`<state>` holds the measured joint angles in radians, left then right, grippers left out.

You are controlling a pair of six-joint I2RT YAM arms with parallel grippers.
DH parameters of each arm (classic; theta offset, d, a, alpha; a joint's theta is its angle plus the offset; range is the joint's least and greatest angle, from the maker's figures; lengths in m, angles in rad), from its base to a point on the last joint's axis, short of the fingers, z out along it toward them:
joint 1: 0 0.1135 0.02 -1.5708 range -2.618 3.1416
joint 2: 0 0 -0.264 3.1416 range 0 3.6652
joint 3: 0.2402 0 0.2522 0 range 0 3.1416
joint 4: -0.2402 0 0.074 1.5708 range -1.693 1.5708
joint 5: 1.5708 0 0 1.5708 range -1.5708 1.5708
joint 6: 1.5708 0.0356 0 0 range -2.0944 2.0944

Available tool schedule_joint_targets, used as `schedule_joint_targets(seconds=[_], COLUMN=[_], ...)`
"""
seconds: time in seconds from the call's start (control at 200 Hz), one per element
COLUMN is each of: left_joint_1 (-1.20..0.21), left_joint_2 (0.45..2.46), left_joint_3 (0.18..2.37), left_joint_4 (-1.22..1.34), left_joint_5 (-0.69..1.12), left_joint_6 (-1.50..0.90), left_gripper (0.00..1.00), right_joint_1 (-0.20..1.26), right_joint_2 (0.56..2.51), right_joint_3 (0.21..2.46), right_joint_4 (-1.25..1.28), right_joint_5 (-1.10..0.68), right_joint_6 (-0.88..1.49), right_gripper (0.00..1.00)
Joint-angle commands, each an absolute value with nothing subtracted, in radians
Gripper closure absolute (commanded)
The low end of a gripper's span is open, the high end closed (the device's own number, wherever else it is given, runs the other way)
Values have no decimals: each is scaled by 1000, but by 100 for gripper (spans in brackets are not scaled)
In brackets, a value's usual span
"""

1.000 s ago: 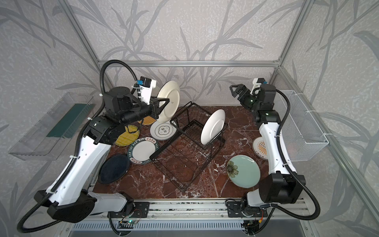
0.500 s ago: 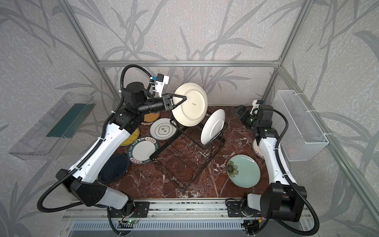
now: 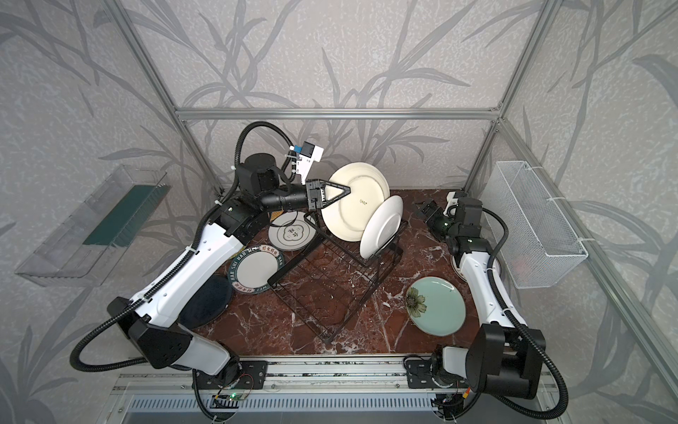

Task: Load plates into a dish rack
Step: Place the plate on the dish rack.

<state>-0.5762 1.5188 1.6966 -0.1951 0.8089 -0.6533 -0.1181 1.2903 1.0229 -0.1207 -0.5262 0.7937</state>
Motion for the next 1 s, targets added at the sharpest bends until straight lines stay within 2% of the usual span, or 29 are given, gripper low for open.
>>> schedule_joint_targets(seconds=[0.0,0.995], left_joint_1=[-594,-646], left_joint_2=[1520,1629], left_joint_3=[1710,1763], left_joint_4=[-168,-341], left_joint_5=[788,801], left_joint_6=[-569,-276], left_gripper=[100,100], right_joint_1=[-123,-113], right_joint_2=[1278,1309], right_joint_3=[1009,968], right_joint_4=[-69,0], right_joint_5=[-557,-598], right_joint_6=[814,858], right_gripper=[1,1])
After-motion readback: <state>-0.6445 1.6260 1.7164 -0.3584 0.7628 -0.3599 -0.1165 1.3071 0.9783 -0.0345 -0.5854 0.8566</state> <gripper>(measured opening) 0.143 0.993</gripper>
